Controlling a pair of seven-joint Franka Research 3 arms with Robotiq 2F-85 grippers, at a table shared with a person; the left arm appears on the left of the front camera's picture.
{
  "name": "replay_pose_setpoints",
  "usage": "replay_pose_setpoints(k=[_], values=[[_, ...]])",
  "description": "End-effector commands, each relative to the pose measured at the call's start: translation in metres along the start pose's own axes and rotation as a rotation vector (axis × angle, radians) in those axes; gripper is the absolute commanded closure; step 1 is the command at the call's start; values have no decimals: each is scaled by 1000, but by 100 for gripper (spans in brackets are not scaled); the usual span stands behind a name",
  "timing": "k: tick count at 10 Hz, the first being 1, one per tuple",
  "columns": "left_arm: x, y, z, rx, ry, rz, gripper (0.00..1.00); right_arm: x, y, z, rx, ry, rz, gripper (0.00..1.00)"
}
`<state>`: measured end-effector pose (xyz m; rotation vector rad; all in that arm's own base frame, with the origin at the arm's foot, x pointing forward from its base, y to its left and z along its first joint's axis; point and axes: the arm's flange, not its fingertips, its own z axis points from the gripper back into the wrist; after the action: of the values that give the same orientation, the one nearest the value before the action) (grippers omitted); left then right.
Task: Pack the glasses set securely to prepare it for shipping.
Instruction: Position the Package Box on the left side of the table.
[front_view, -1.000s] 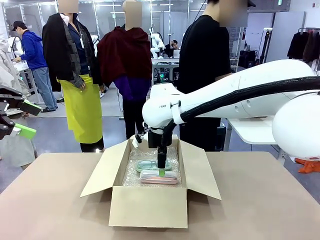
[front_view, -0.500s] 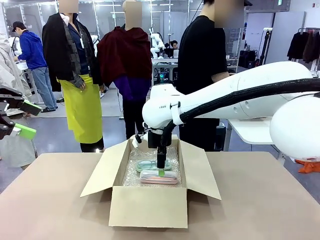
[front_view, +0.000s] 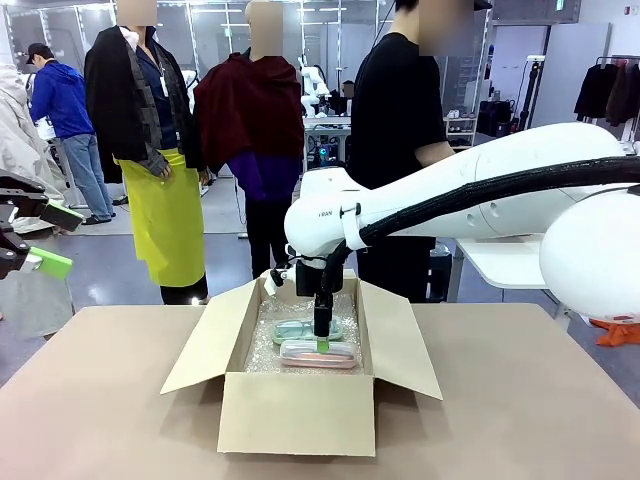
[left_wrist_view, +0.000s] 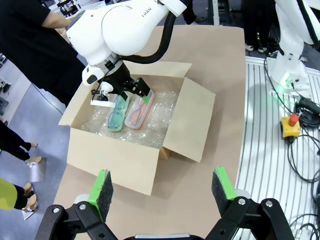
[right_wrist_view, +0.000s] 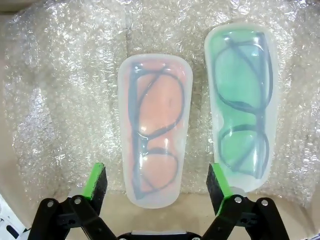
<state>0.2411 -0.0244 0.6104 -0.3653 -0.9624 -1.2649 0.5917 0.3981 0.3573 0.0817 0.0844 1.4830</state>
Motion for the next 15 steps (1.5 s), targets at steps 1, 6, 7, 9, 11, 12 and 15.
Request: replay_pose_setpoints(k=[1, 6, 7, 9, 11, 12, 15], values=[[1, 2, 1, -5, -20, -17, 0, 0, 1, 0, -7, -9, -1, 0], [0, 0, 0, 0, 0, 0, 0, -10, 7, 17, -44, 4, 0, 0], [3, 11, 0, -1, -29, 75, 0, -17, 15, 29, -45, -17, -4, 0], [-1, 38, -1, 3, -87, 266, 0, -42, 37, 62, -52, -96, -52, 0], [-12, 67, -13, 40, -66, 406, 0, -79, 63, 97, -79, -178, -84, 0], [-19, 80, -19, 64, -30, 448, 0, -101, 77, 111, -112, -219, -108, 0], [-42, 119, -44, 78, 49, 670, 0, -178, 114, 137, -163, -353, -256, 0]])
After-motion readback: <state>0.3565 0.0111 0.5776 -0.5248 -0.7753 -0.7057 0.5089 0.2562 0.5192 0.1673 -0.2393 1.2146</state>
